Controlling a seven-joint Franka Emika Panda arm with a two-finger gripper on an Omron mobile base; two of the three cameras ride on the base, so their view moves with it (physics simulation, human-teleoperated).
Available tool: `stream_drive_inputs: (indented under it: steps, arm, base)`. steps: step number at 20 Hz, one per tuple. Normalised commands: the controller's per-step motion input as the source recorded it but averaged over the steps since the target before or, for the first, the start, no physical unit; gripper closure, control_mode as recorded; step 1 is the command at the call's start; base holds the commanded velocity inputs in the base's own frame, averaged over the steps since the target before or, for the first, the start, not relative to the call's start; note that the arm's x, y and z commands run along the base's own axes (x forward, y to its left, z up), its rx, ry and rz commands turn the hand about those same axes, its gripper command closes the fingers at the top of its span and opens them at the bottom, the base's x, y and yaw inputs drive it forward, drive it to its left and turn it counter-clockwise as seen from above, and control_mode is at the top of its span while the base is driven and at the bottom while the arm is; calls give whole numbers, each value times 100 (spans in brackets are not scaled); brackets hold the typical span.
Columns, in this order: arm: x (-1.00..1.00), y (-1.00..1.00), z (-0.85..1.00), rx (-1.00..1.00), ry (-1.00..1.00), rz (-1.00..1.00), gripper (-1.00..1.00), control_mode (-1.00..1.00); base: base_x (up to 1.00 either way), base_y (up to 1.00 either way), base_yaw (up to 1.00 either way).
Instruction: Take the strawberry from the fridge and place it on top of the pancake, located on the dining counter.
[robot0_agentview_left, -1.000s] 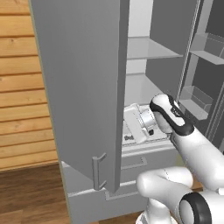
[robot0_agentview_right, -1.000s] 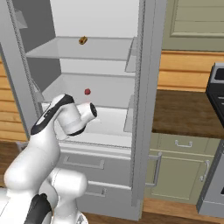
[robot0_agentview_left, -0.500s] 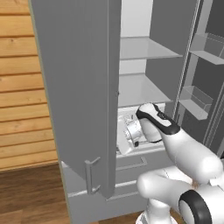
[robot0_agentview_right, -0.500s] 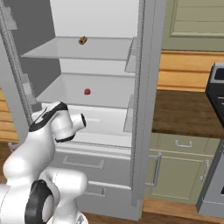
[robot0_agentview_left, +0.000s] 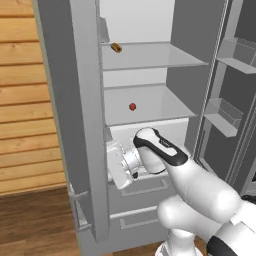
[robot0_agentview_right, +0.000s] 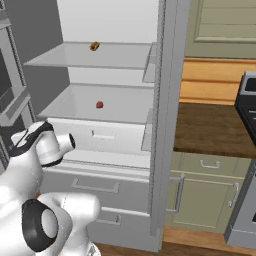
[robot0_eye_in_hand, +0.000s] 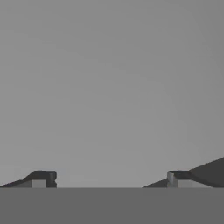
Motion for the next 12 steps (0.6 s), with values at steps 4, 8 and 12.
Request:
stream_drive_inputs:
  steps: [4, 8, 12]
  arm:
    - [-20, 61, -8, 2, -4, 0, -100, -100]
    - [-9, 42, 0, 1, -3, 0, -100, -100]
    - [0, 19, 0, 1, -2, 0, -100, -100]
  base:
    - [0, 0, 0]
    - [0, 0, 0]
    - [0, 0, 0]
